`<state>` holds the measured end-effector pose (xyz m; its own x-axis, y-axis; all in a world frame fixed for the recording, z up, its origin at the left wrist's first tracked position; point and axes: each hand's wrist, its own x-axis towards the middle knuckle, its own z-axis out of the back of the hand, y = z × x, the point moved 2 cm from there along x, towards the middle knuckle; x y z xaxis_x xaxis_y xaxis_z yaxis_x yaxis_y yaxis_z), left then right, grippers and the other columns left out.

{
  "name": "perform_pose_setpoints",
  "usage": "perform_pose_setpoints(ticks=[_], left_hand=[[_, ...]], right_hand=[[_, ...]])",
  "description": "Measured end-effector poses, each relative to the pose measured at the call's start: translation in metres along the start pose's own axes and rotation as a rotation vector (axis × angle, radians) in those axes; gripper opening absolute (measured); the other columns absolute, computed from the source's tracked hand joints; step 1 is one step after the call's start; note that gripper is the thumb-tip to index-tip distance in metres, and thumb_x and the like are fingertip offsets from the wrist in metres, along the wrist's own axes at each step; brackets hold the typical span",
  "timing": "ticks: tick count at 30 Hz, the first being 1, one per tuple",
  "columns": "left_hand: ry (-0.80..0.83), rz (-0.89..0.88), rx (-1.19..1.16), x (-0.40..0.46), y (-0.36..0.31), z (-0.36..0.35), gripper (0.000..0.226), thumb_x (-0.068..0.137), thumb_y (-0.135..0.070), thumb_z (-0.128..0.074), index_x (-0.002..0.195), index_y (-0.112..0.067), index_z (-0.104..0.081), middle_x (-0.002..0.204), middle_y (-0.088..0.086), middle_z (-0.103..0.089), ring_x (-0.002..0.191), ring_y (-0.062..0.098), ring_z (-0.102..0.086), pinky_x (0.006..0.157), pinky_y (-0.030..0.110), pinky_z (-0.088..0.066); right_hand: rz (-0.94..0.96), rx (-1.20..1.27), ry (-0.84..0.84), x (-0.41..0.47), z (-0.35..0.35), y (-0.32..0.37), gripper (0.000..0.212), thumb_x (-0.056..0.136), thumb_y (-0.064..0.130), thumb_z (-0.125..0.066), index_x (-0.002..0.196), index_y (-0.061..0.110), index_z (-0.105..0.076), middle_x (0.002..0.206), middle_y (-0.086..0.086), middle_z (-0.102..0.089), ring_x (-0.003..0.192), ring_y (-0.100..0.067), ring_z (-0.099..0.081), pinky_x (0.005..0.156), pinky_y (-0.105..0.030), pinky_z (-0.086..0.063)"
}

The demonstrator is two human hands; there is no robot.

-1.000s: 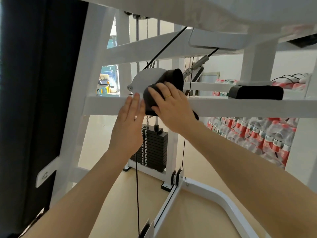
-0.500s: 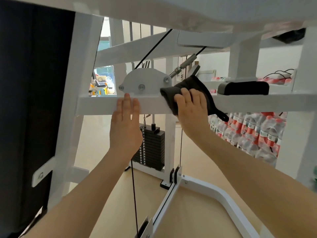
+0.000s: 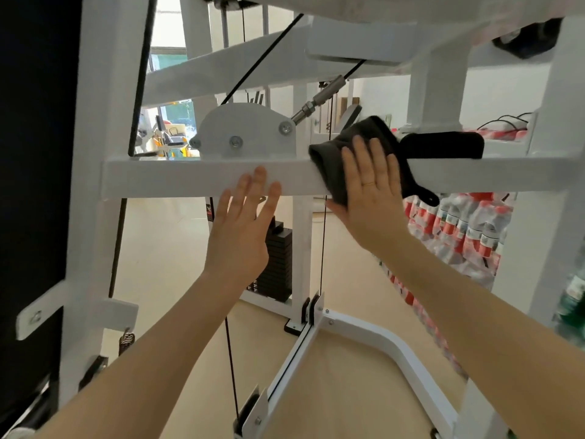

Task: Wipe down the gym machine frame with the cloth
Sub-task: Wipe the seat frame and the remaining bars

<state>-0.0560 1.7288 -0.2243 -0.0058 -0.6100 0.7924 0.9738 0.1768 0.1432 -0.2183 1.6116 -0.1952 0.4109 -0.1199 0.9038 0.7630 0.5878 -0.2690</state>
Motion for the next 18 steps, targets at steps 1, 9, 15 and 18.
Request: perform_pose_setpoints(ticks=[1, 9, 15, 18], left_hand=[[-0.002, 0.006, -0.009, 0.0, -0.001, 0.0, 0.08, 0.071, 0.005, -0.056, 0.144, -0.008, -0.026, 0.152, 0.019, -0.018, 0.139, 0.036, -0.018, 0.111, 0.046, -0.008], [0.02, 0.015, -0.025, -0.001, 0.002, 0.002, 0.087, 0.07, 0.008, -0.058, 0.146, -0.011, -0.019, 0.152, 0.01, -0.002, 0.139, 0.024, 0.001, 0.112, 0.041, -0.001], [0.006, 0.044, -0.038, -0.003, -0.007, 0.0, 0.085, 0.072, 0.008, -0.058, 0.146, -0.009, -0.019, 0.15, 0.009, 0.003, 0.14, 0.029, -0.001, 0.112, 0.042, -0.003], [0.016, 0.071, -0.015, -0.003, -0.011, 0.0, 0.087, 0.071, 0.01, -0.058, 0.146, -0.009, -0.018, 0.152, 0.014, -0.004, 0.141, 0.031, -0.003, 0.112, 0.042, -0.003]], right_hand=[[0.036, 0.031, 0.006, 0.002, -0.002, 0.014, 0.076, 0.084, 0.048, -0.053, 0.142, 0.003, -0.032, 0.147, -0.022, -0.031, 0.137, -0.039, -0.024, 0.112, -0.051, -0.01], [0.165, -0.041, -0.063, -0.013, -0.009, 0.008, 0.057, 0.096, 0.045, -0.029, 0.144, 0.015, -0.029, 0.147, -0.012, -0.036, 0.135, -0.033, -0.033, 0.109, -0.051, -0.021], [0.126, -0.198, -0.14, -0.054, -0.017, -0.049, 0.055, 0.093, 0.028, -0.053, 0.141, 0.011, -0.031, 0.143, -0.015, -0.042, 0.13, -0.033, -0.041, 0.108, -0.046, -0.028], [0.073, -0.192, -0.217, -0.047, -0.021, -0.037, 0.06, 0.087, 0.022, -0.065, 0.137, 0.013, -0.034, 0.139, -0.011, -0.047, 0.127, -0.031, -0.046, 0.105, -0.046, -0.032]])
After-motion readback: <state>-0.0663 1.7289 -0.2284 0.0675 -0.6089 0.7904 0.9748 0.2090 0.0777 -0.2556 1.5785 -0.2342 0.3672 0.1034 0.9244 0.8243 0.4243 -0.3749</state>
